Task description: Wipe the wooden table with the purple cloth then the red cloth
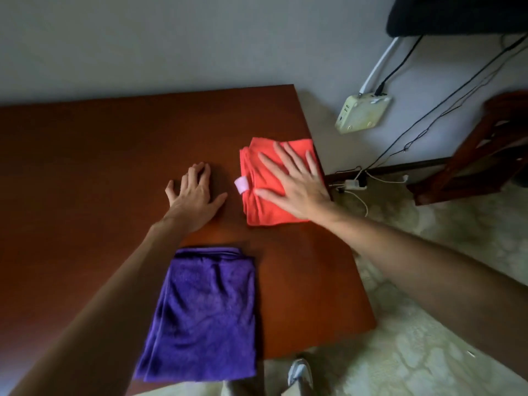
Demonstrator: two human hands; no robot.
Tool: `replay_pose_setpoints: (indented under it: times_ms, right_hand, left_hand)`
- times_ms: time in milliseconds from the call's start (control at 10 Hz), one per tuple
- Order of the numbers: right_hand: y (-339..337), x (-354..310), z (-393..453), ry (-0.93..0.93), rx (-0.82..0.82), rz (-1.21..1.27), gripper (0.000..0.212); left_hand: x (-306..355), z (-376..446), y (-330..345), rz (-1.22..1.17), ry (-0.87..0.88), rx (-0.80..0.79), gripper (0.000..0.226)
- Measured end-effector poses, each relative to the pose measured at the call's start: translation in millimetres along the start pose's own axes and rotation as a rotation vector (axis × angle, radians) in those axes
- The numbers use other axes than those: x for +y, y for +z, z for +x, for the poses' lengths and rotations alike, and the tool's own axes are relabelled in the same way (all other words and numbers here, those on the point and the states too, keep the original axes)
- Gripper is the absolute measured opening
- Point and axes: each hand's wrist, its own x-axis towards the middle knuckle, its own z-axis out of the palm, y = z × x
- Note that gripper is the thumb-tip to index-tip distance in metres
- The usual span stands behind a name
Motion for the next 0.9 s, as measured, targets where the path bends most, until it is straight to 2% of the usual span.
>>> replay_pose_setpoints:
  times_ms: [100, 300, 500, 700, 800, 900]
  right_hand:
    - [-8, -18, -75, -0.019, 0.015, 0.015, 0.084]
    - [-24, -48, -184, -0.018, -0.116, 0.019, 0.085]
    - [-28, -54, -199, 0.001, -0.164, 0.014, 0.084]
    - [-28, -55, -198, 0.019, -0.180, 0.044, 0.084]
    - [-44, -57, -189, 0.031, -0.296, 0.092, 0.085]
    - [-70, -65, -189, 0.094, -0.387, 0.195, 0.075]
  left_hand:
    - [18, -31, -2, -0.038, -0.086, 0.001, 0.068]
    - [49, -111, 14, 0.023, -0.099, -0.043, 0.056]
    - [68, -151, 3, -0.001, -0.119, -0.030, 0.042]
    - [80, -182, 2, -0.012, -0.106, -0.059, 0.048]
    - [82, -216, -1, -0.068, -0.017, -0.069, 0.039]
    - [72, -268, -3, -0.141, 0.038, -0.061, 0.041]
